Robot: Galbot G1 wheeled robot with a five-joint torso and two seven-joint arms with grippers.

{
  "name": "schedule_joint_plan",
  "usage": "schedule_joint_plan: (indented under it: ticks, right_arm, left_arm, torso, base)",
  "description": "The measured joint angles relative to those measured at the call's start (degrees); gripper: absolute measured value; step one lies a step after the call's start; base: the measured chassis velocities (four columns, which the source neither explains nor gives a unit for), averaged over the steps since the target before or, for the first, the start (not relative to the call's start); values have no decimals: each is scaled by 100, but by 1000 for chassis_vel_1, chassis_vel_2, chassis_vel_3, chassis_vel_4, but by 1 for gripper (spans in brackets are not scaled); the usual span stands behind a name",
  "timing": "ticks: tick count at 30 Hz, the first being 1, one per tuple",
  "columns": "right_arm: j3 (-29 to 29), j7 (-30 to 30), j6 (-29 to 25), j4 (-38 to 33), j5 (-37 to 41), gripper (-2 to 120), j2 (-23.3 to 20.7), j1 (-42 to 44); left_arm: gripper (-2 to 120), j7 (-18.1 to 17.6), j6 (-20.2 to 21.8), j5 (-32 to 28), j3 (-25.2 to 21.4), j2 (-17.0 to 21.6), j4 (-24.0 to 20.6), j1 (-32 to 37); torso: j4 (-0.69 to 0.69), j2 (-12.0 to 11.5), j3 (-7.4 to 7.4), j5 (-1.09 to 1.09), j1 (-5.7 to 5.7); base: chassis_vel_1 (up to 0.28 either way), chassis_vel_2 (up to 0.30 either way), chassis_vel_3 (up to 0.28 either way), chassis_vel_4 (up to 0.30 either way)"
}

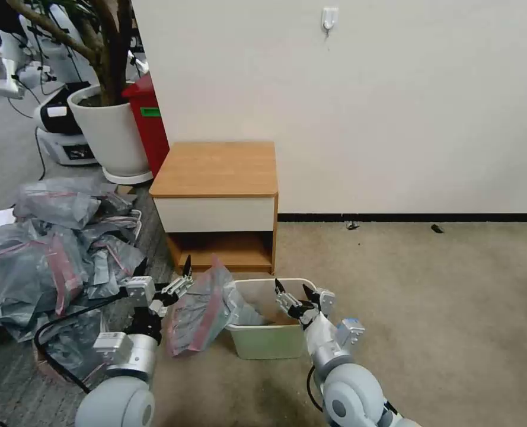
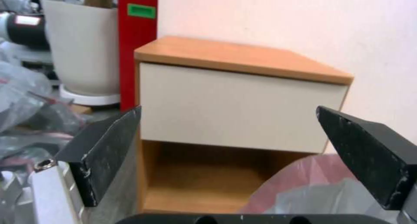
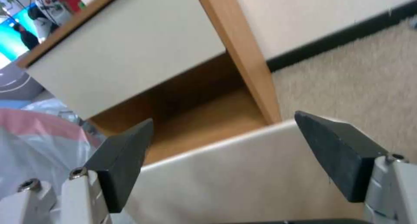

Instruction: Pick up the garbage bag from the table and place it over the trash can.

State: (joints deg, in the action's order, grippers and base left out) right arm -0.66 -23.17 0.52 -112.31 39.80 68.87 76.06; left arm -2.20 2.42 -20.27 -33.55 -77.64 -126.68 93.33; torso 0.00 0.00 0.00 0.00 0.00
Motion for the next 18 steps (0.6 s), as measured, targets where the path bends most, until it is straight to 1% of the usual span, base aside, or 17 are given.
schedule_joint_plan:
  ticks: [2,3,4,5,6,7,8,11,12,14,16,17,18]
  right_arm:
    - [35,2,-15,-51,-76,86,-5,2]
    - [76,4,-24,-106,-135,86,-15,2]
    - [76,4,-24,-106,-135,86,-15,2]
    - [110,7,-31,-138,-175,86,-27,2]
    - [131,8,-36,-151,-197,86,-34,1]
    - [189,11,-49,-189,-253,86,-51,1]
    - [189,11,-49,-189,-253,86,-51,1]
    - [297,15,-59,-310,-291,86,-96,21]
    - [297,15,-59,-310,-291,86,-96,21]
    - [355,20,-62,-397,-320,86,-131,41]
    - [427,31,-76,-473,-376,86,-173,49]
    - [427,31,-76,-473,-376,86,-173,49]
    - [451,38,-81,-497,-388,86,-190,49]
  left_arm:
    - [100,24,70,-267,-38,92,-85,26]
    - [100,30,235,-722,-76,202,-260,77]
    - [100,30,235,-722,-76,202,-260,77]
    - [100,33,371,-1067,-106,288,-391,115]
    - [100,33,427,-1231,-126,334,-447,133]
    - [100,33,645,-1659,-177,466,-580,182]
    - [100,33,645,-1659,-177,466,-580,182]
    - [100,26,1126,-2376,-333,783,-776,289]
    - [100,26,1126,-2376,-333,783,-776,289]
    - [100,-16,1494,-2679,-458,1002,-824,357]
    - [100,-186,1884,-2993,-564,1264,-840,396]
    - [100,-186,1884,-2993,-564,1264,-840,396]
    - [100,-262,2015,-3102,-595,1346,-840,402]
  torso:
    - [0,0,0,-1,0]
    - [0,0,0,-1,0]
    - [0,0,0,-1,0]
    - [0,0,0,-1,0]
    - [0,0,0,0,0]
    - [0,0,0,-1,0]
    - [0,0,0,-1,0]
    - [0,0,0,0,0]
    - [0,0,0,0,0]
    - [1,0,0,-1,1]
    - [0,0,0,-1,0]
    - [0,0,0,-1,0]
    - [0,0,0,-1,1]
  base:
    - [0,0,0,0]
    - [0,0,0,0]
    - [0,0,0,0]
    - [0,0,0,0]
    - [0,0,0,0]
    - [0,0,0,0]
    - [0,0,0,0]
    - [0,0,0,0]
    - [0,0,0,0]
    - [0,0,0,0]
    - [0,0,0,0]
    - [0,0,0,0]
    - [0,0,0,0]
